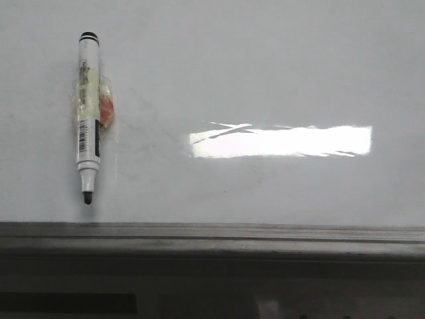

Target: Write number 6 on whiteboard

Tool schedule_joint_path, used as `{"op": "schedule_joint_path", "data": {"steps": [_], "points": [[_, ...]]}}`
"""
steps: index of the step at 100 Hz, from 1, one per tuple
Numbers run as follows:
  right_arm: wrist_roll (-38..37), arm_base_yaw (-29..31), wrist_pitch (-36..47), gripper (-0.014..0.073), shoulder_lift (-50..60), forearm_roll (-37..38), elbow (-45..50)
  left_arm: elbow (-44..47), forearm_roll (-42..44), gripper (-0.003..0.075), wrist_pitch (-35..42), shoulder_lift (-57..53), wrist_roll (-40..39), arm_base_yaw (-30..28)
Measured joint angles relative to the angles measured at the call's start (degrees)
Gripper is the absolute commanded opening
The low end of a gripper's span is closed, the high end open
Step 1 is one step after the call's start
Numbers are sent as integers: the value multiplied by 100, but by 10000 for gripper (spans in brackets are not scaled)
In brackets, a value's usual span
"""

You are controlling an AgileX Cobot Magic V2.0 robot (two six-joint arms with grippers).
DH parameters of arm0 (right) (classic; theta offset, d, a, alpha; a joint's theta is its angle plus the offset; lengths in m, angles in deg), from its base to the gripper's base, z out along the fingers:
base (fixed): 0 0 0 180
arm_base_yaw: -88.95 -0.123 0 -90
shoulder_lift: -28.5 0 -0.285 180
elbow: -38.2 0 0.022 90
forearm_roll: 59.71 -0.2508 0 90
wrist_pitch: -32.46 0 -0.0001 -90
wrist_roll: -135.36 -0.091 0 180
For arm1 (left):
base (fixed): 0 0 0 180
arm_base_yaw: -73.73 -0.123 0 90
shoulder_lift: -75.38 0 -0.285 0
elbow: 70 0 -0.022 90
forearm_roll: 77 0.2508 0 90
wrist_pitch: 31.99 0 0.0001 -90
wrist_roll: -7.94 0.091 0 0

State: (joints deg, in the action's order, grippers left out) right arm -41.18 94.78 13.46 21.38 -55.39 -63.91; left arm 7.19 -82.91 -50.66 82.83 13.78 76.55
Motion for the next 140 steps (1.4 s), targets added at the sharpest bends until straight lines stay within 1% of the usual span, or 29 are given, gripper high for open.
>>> {"op": "schedule_joint_path", "data": {"steps": [140], "points": [[-3, 0, 0, -64, 0, 0, 0, 0, 183, -20, 20, 0, 33, 0]]}}
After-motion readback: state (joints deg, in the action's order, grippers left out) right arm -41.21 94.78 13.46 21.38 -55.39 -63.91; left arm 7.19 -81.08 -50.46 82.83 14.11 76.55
